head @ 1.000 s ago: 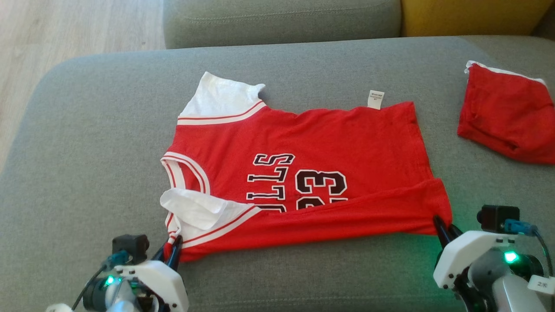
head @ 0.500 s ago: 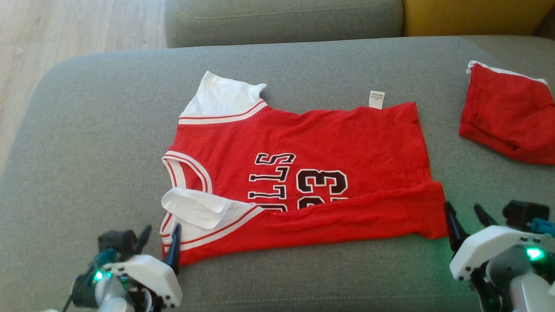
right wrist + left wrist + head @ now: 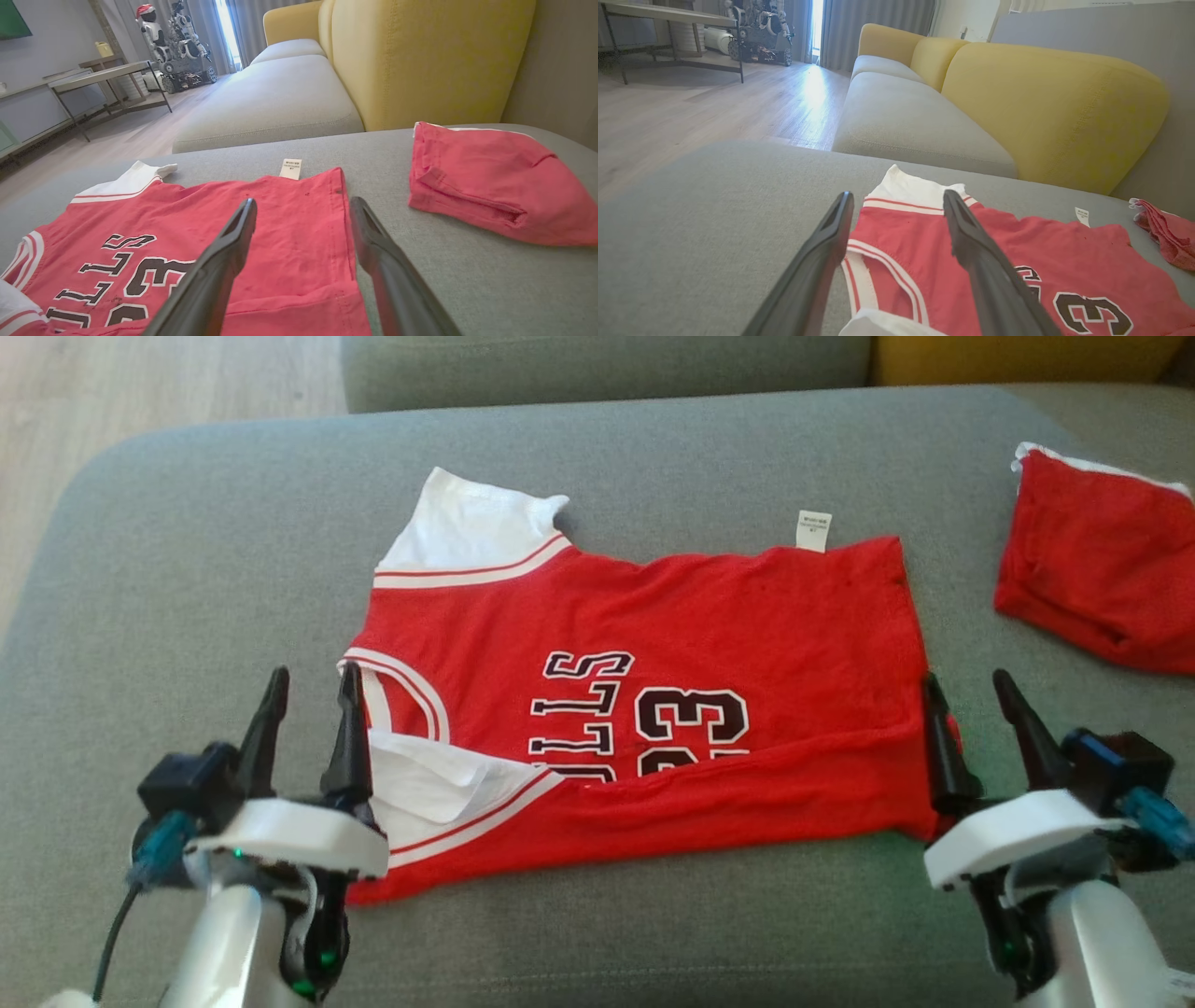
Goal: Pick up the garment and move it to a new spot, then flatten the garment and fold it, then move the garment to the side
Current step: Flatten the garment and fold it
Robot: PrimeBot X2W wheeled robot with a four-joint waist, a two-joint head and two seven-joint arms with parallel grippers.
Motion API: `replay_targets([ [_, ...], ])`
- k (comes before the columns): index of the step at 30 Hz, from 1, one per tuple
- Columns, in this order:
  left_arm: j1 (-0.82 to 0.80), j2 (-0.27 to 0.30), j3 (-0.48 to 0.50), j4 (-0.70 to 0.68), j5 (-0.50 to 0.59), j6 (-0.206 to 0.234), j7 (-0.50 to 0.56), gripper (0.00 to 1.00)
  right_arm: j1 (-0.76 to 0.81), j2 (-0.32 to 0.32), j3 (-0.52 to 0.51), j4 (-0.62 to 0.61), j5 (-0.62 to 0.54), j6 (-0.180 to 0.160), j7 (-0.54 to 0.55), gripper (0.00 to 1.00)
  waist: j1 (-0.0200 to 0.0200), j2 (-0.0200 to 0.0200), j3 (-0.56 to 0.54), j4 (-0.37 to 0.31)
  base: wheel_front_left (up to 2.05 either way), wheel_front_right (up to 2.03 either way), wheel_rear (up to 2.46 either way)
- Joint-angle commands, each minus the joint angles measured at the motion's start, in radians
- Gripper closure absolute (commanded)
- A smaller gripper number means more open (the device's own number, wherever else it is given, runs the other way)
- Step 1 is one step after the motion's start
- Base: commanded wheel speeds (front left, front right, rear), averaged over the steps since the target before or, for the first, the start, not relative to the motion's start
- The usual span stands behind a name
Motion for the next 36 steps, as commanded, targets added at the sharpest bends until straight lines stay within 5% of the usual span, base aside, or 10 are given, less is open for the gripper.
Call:
replay_targets([
  [1,-0.056,0.01,0.042,-0.033,0.011,-0.005,-0.012,0.0,-0.051,-0.013,0.034,-0.031,-0.005,0.007,-0.013,0.0,0.0,0.0,0.013,-0.008,0.0,0.0,0.0],
  [8,-0.196,0.068,0.023,0.016,0.052,-0.049,0.021,0.0,-0.125,-0.003,0.072,-0.026,-0.023,0.007,-0.054,0.0,0.0,0.0,0.105,-0.059,0.0,0.0,0.0],
  [19,-0.611,0.266,-0.01,0.125,0.017,-0.12,0.34,0.0,-0.317,0.024,0.166,-0.006,-0.05,0.007,-0.096,0.0,0.0,0.0,0.294,-0.173,0.0,0.0,0.0],
  [30,-0.915,0.445,-0.161,0.297,-0.06,-0.129,0.664,0.0,-0.434,0.029,0.242,-0.029,0.004,0.007,-0.143,0.0,0.0,0.0,0.419,-0.27,0.0,0.0,0.0],
  [36,-0.982,0.533,-0.237,0.384,-0.033,-0.128,0.718,0.0,-0.436,0.03,0.248,-0.06,0.023,0.007,-0.159,0.0,0.0,0.0,0.45,-0.301,0.0,0.0,0.0],
])
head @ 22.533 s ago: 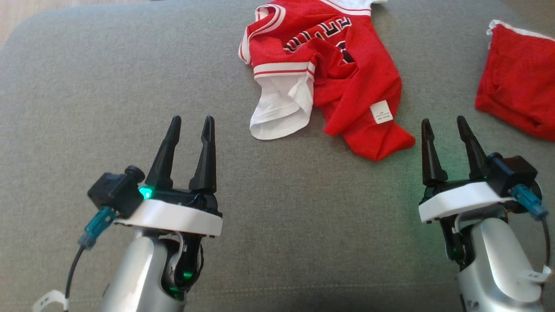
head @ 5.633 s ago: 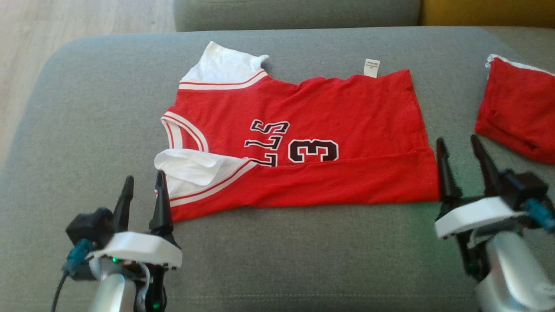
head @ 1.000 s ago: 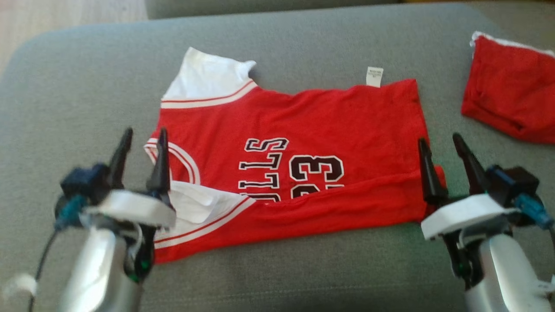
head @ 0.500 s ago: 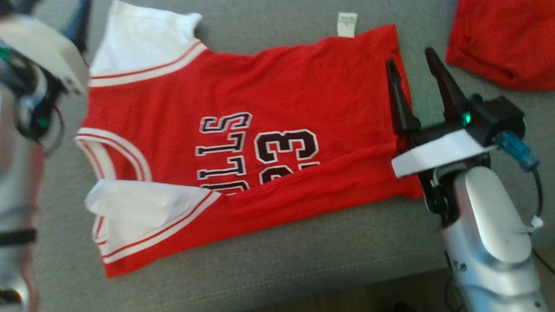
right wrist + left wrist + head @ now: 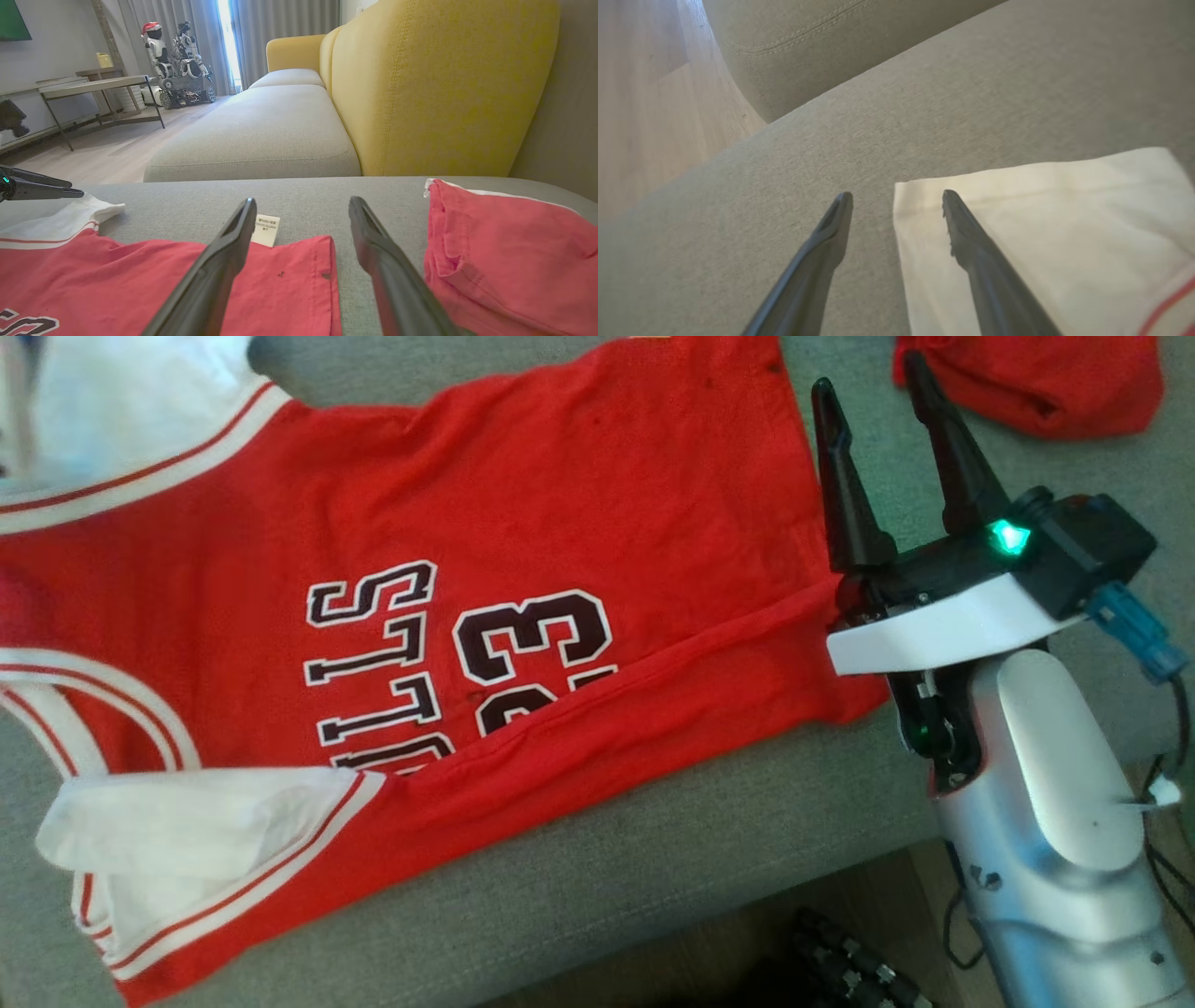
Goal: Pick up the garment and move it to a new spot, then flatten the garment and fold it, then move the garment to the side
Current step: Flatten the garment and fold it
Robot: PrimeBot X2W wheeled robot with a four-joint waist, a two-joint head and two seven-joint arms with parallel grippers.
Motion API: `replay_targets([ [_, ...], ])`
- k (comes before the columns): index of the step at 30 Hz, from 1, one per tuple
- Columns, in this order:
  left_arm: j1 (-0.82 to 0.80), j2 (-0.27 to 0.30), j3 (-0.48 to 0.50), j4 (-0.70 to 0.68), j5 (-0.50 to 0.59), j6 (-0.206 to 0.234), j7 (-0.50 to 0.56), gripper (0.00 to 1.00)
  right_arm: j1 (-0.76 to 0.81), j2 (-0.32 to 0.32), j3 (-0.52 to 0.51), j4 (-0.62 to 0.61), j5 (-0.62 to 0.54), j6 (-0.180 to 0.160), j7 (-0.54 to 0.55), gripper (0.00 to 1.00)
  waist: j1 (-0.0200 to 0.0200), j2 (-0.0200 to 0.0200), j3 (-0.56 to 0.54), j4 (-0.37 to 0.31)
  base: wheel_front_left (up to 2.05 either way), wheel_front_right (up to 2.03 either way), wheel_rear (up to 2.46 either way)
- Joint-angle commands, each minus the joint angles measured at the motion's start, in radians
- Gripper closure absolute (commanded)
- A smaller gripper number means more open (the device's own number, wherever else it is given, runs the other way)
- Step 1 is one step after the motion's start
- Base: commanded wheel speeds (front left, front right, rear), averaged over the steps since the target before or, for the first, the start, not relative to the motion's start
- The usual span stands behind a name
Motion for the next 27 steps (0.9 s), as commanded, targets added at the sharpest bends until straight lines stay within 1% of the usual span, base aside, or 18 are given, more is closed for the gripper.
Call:
replay_targets([
  [1,-0.065,0.063,0.031,-0.014,0.003,0.002,0.008,0.0,-0.008,0.013,0.012,-0.038,0.011,0.007,-0.014,0.0,-0.0003,0.0001,0.012,-0.013,0.0,0.0,0.0],
  [6,-0.091,0.056,0.029,0.055,-0.017,0.002,0.014,0.0,-0.003,0.013,0.007,-0.022,0.013,0.007,-0.023,0.0,-0.0003,0.0001,0.012,-0.02,0.0,0.0,0.0],
  [9,-0.094,0.044,0.026,0.085,-0.052,0.002,0.016,0.0,-0.004,0.013,0.006,-0.013,0.015,0.007,-0.025,0.0,-0.0003,0.0001,0.01,-0.024,0.0,0.0,0.0],
  [14,-0.109,0.051,0.005,0.113,-0.077,0.001,0.013,0.0,-0.011,0.013,0.002,-0.007,0.016,0.007,-0.026,0.0,-0.0003,0.0001,0.017,-0.029,0.0,0.0,0.0],
  [18,-0.113,0.043,-0.016,0.129,-0.107,0.001,0.022,0.0,-0.011,0.013,-0.002,-0.007,0.018,0.007,-0.028,0.0,-0.0003,0.0001,0.024,-0.034,0.0,0.0,0.0],
  [19,-0.112,0.041,-0.026,0.131,-0.121,0.001,0.032,0.23,-0.01,0.013,-0.003,-0.007,0.017,0.007,-0.029,0.0,-0.0003,0.0001,0.026,-0.034,0.0,0.0,0.0],
  [20,-0.112,0.04,-0.034,0.131,-0.137,0.001,0.04,0.63,-0.01,0.013,-0.005,-0.006,0.016,0.007,-0.029,0.0,-0.0003,0.0001,0.027,-0.033,0.0,0.0,0.0],
  [21,-0.112,0.038,-0.041,0.13,-0.153,0.001,0.046,1.0,-0.01,0.013,-0.007,-0.005,0.015,0.007,-0.028,0.0,-0.0003,0.0001,0.028,-0.031,0.0,0.0,0.0],
  [24,-0.113,0.036,-0.061,0.117,-0.197,0.001,0.049,1.0,-0.013,0.013,-0.017,-0.003,0.007,0.007,-0.024,0.0,-0.0003,0.0001,0.029,-0.021,0.0,0.0,0.0],
  [27,-0.116,0.03,-0.065,0.111,-0.225,0.001,0.015,1.0,-0.023,0.013,-0.03,0.0,-0.009,0.007,-0.017,0.0,-0.0003,0.0001,0.023,-0.002,0.0,0.0,0.0],
])
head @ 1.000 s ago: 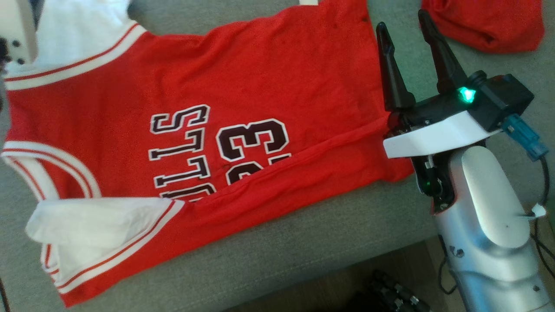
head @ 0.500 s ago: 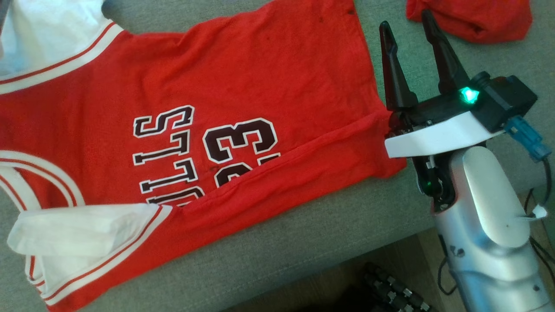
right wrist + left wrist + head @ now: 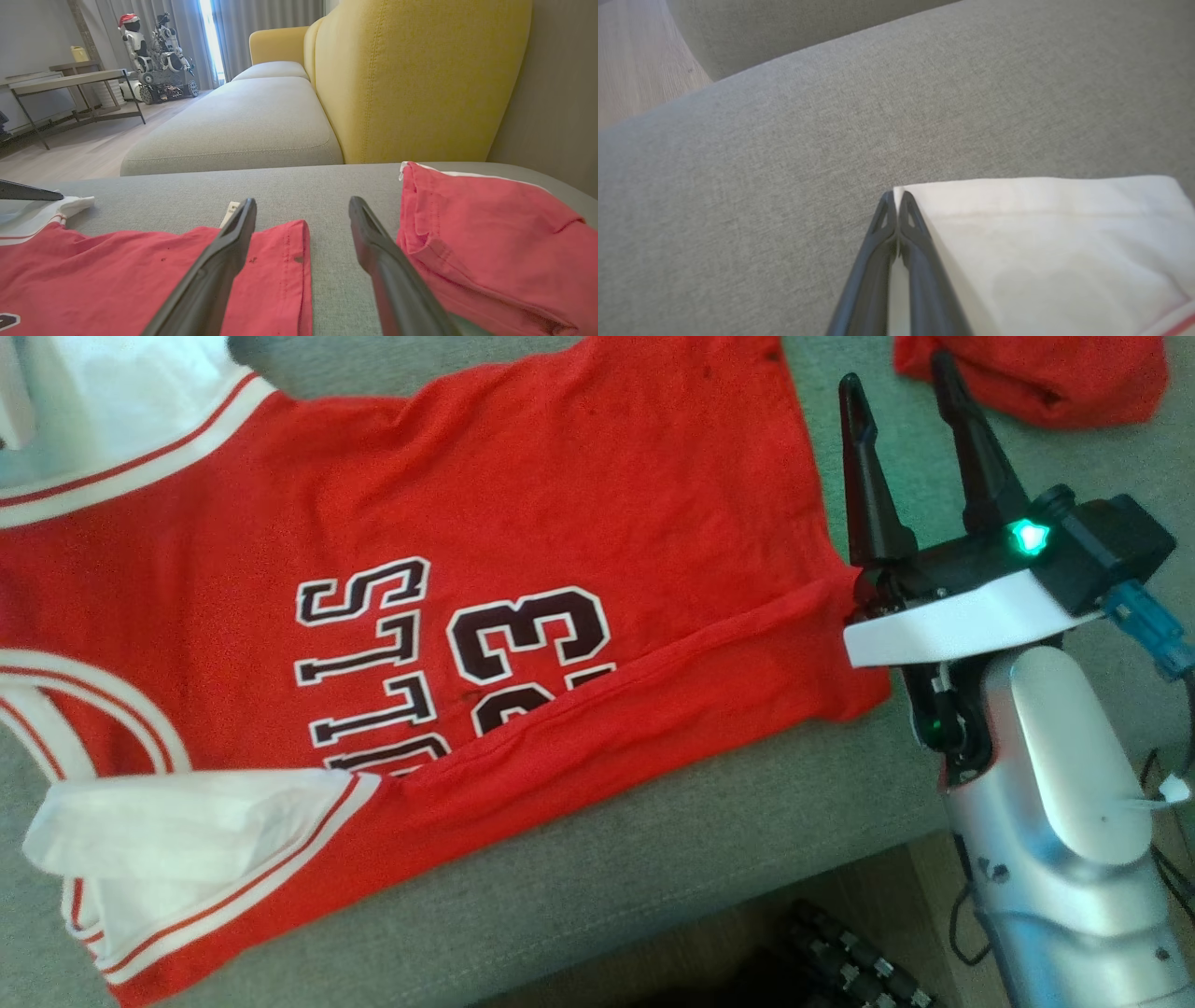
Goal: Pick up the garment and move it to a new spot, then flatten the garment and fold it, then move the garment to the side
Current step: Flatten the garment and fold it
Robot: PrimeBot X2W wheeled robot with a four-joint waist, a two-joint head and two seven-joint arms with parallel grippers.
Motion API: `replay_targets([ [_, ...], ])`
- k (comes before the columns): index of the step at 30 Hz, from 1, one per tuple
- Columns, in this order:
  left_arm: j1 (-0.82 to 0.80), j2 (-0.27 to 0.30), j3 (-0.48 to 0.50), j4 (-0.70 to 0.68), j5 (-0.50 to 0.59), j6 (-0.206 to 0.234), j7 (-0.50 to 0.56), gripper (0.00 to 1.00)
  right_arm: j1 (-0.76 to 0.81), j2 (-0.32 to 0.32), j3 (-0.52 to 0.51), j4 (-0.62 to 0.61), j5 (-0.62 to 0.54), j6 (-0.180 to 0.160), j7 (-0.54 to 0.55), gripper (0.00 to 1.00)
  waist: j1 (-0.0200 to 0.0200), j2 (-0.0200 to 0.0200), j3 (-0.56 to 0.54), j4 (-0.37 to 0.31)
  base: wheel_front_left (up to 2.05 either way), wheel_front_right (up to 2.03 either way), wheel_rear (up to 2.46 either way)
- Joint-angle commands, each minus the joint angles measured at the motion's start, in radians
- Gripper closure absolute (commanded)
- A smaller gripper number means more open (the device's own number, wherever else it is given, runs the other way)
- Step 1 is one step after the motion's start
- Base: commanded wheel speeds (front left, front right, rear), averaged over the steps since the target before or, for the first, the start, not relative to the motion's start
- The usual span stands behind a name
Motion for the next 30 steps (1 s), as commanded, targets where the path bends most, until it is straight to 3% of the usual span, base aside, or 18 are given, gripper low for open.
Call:
replay_targets([
  [1,-0.03,0.037,0.024,-0.024,-0.004,0.0,-0.023,1.0,-0.025,0.011,0.007,-0.028,-0.007,0.007,0.005,0.0,0.0,0.0,-0.006,0.014,0.0,0.0,0.0],
  [8,-0.021,0.014,0.011,-0.049,-0.018,0.0,-0.197,1.0,-0.078,0.002,0.0,-0.009,-0.015,0.007,0.065,0.0,0.0,0.0,-0.041,0.074,0.0,0.0,0.0],
  [13,0.006,0.009,-0.003,-0.077,-0.029,0.0,-0.308,1.0,-0.129,-0.066,0.022,0.024,0.022,0.007,0.134,0.0,0.0,0.0,-0.071,0.115,0.0,0.0,0.0],
  [17,0.029,0.008,-0.017,-0.103,-0.037,0.0,-0.355,1.0,-0.16,-0.105,0.045,0.058,0.077,0.007,0.185,0.0,0.0,0.0,-0.086,0.135,0.0,0.0,0.0],
  [23,0.07,-0.015,-0.036,-0.159,-0.058,0.0,-0.413,1.0,-0.216,-0.217,0.098,0.159,0.168,0.007,0.272,0.0,0.0,0.0,-0.104,0.183,0.0,0.0,0.0],
  [30,0.09,-0.049,-0.066,-0.216,-0.058,0.0,-0.431,1.0,-0.286,-0.303,0.15,0.302,0.219,0.007,0.322,0.0,0.0,0.0,-0.094,0.226,0.0,0.0,0.0],
])
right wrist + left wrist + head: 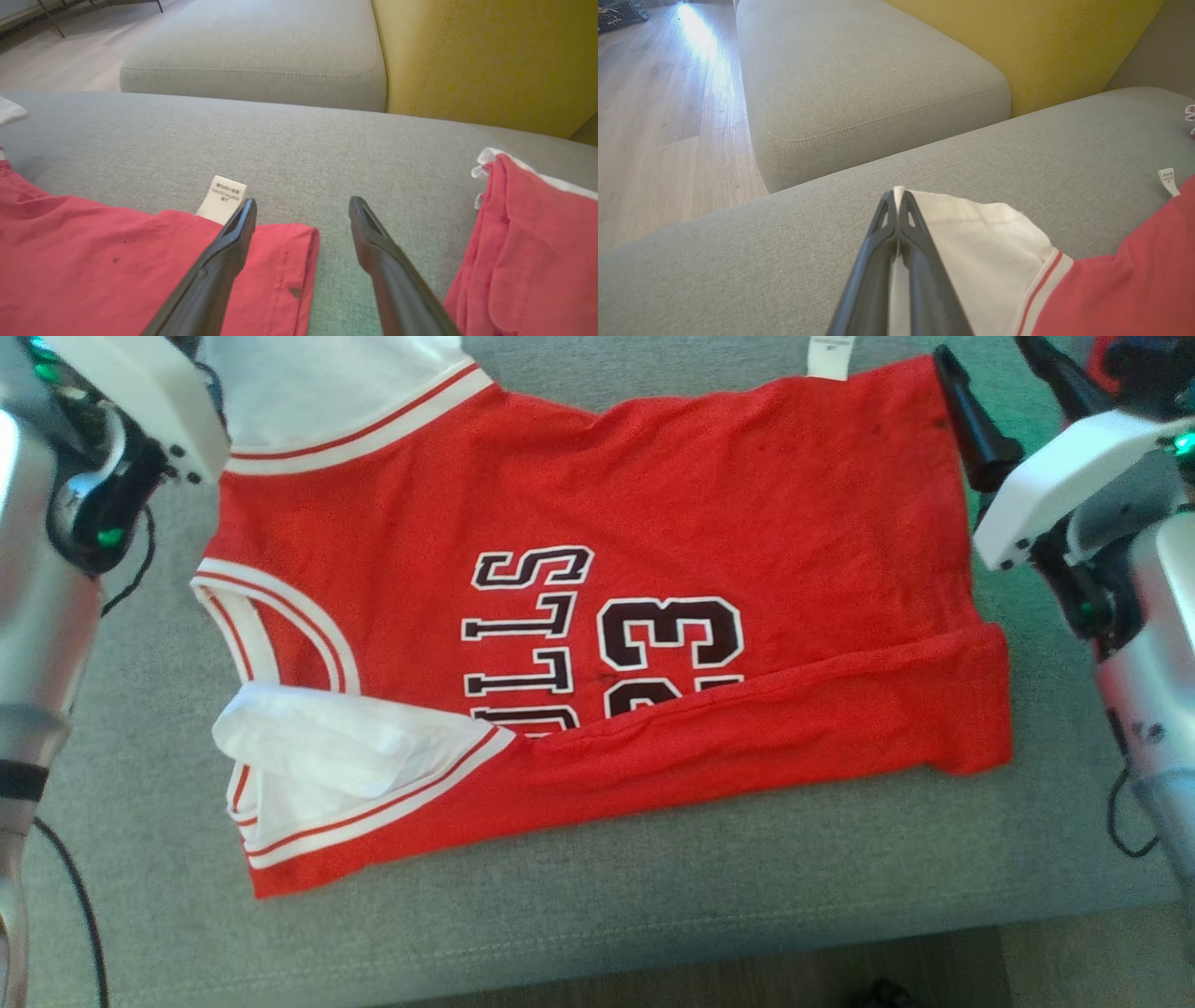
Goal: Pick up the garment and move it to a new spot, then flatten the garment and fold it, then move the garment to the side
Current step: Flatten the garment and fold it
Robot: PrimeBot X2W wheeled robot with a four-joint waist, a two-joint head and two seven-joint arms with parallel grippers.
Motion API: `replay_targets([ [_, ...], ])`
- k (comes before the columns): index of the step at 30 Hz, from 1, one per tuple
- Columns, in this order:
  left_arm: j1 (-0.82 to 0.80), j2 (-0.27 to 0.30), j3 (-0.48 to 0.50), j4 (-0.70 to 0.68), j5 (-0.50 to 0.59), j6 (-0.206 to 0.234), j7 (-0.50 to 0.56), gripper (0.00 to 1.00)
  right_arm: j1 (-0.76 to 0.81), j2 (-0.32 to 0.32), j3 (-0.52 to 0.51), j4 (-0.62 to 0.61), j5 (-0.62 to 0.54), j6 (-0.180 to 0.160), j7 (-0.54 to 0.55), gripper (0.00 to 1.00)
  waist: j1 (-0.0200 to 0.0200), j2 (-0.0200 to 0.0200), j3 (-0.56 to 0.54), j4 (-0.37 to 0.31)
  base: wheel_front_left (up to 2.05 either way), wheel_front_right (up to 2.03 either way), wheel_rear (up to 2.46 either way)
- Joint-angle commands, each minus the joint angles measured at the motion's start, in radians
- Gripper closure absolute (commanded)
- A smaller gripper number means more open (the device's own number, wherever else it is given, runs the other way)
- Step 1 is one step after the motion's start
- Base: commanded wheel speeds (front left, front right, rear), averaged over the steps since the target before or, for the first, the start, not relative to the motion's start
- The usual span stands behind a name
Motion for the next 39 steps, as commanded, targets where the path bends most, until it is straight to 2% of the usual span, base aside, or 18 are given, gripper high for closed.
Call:
replay_targets([
  [1,-0.019,0.038,0.031,-0.038,-0.005,0.001,-0.008,1.0,-0.026,-0.02,0.013,-0.006,0.016,0.007,0.009,0.0,0.0,0.0,0.007,0.011,0.0,0.0,0.0],
  [12,-0.015,0.027,0.019,-0.078,-0.011,0.006,-0.012,1.0,-0.114,-0.067,0.122,0.138,0.126,0.007,0.077,0.0,0.0,0.0,0.031,0.051,0.0,0.0,0.0],
  [24,-0.019,0.028,0.017,-0.089,-0.021,0.012,-0.012,1.0,-0.155,-0.089,0.195,0.255,0.169,0.007,0.065,0.0,0.0,0.0,0.047,0.075,0.0,0.0,0.0],
  [25,-0.019,0.028,0.016,-0.089,-0.023,0.013,-0.013,1.0,-0.155,-0.088,0.215,0.263,0.187,0.007,0.071,0.09,0.0,0.0,0.048,0.079,0.0,0.0,0.0],
  [26,-0.018,0.028,0.016,-0.09,-0.023,0.014,-0.015,1.0,-0.154,-0.09,0.225,0.264,0.198,0.007,0.076,0.63,0.0,0.0,0.048,0.081,0.0,0.0,0.0],
  [27,-0.017,0.027,0.015,-0.091,-0.024,0.015,-0.016,1.0,-0.154,-0.092,0.237,0.264,0.208,0.007,0.082,1.0,0.0,0.0,0.048,0.082,0.0,0.0,0.0],
  [31,-0.014,0.028,0.015,-0.09,-0.026,0.017,-0.02,1.0,-0.154,-0.105,0.267,0.26,0.236,0.007,0.092,1.0,0.0,0.0,0.046,0.084,0.0,0.0,0.0],
  [35,-0.013,0.023,0.017,-0.087,-0.031,0.022,-0.036,1.0,-0.177,-0.139,0.285,0.267,0.245,0.007,0.052,1.0,0.0,0.0,0.04,0.09,0.0,0.0,0.0],
  [39,-0.012,0.022,0.018,-0.078,-0.034,0.023,-0.047,1.0,-0.203,-0.146,0.291,0.278,0.229,0.007,-0.01,1.0,0.0,0.0,0.033,0.093,0.0,0.0,0.0],
])
